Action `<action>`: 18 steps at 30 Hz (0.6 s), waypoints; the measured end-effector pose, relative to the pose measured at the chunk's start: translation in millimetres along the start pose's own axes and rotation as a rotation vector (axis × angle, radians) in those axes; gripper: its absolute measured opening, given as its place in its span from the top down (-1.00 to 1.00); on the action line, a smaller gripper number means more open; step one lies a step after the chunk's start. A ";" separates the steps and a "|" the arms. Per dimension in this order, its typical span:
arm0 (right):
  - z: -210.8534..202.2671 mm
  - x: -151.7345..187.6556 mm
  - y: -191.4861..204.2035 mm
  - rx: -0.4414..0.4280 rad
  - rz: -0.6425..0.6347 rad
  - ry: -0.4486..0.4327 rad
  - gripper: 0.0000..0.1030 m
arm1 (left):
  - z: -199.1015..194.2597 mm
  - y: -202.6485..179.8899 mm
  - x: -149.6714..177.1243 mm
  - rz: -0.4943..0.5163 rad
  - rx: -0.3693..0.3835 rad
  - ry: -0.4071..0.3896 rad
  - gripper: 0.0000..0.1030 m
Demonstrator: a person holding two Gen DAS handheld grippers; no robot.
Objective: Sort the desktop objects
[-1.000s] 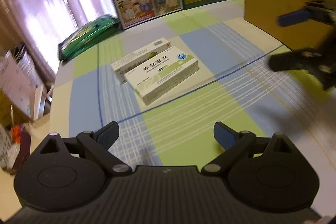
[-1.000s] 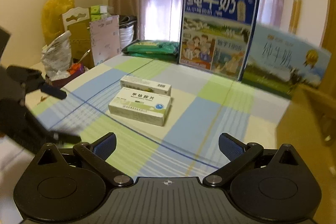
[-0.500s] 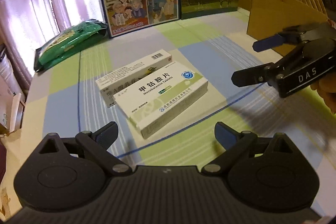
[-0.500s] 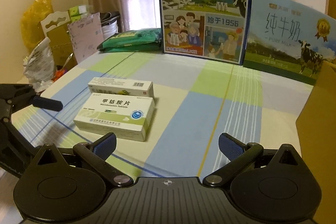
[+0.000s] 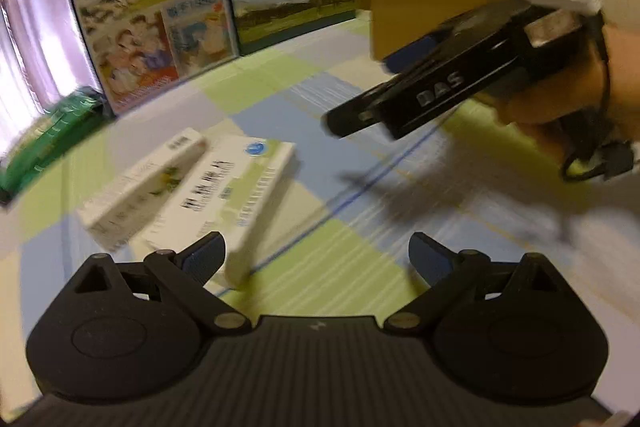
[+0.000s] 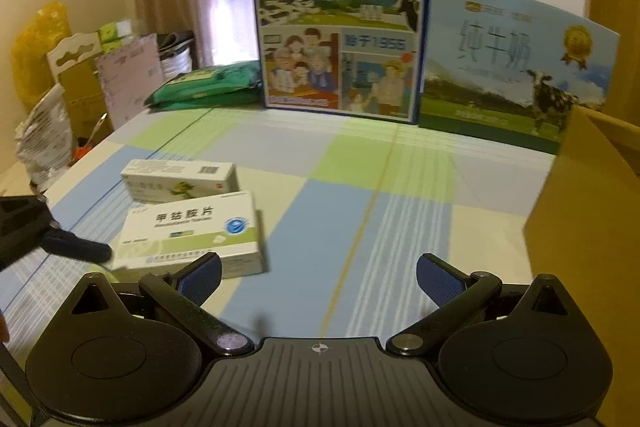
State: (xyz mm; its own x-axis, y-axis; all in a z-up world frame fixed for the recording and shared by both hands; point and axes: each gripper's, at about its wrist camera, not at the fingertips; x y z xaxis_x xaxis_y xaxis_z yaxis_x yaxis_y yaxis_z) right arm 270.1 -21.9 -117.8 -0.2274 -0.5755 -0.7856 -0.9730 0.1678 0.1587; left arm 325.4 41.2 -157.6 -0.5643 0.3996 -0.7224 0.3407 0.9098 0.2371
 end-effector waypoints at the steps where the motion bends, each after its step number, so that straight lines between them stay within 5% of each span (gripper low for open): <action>1: -0.3 0.2 -0.2 -0.004 0.002 0.001 -0.96 | 1.2 4.7 -0.4 -0.012 -0.032 0.003 -0.87; 7: 6.0 3.6 5.7 -0.034 0.000 0.025 -0.96 | 18.3 35.7 -5.8 -0.078 -0.133 0.041 -0.87; 18: 9.5 5.8 -6.4 -0.018 0.022 0.034 -0.96 | 56.0 45.3 -30.4 0.009 -0.041 0.099 -0.82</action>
State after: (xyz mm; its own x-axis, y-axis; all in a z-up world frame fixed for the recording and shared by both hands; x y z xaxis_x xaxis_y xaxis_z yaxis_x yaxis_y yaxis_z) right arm 275.4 -18.8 -129.1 -0.2495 -0.5987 -0.7611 -0.9683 0.1664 0.1865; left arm 400.1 64.0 -161.3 -0.6339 0.4147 -0.6528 0.3161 0.9093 0.2707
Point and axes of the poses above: each gripper's, at about its wrist camera, not at the fingertips, and z roughly the way its jaws point, y to its left, x to its underside, and after that the axes turned 10 degrees about -x, right-handed
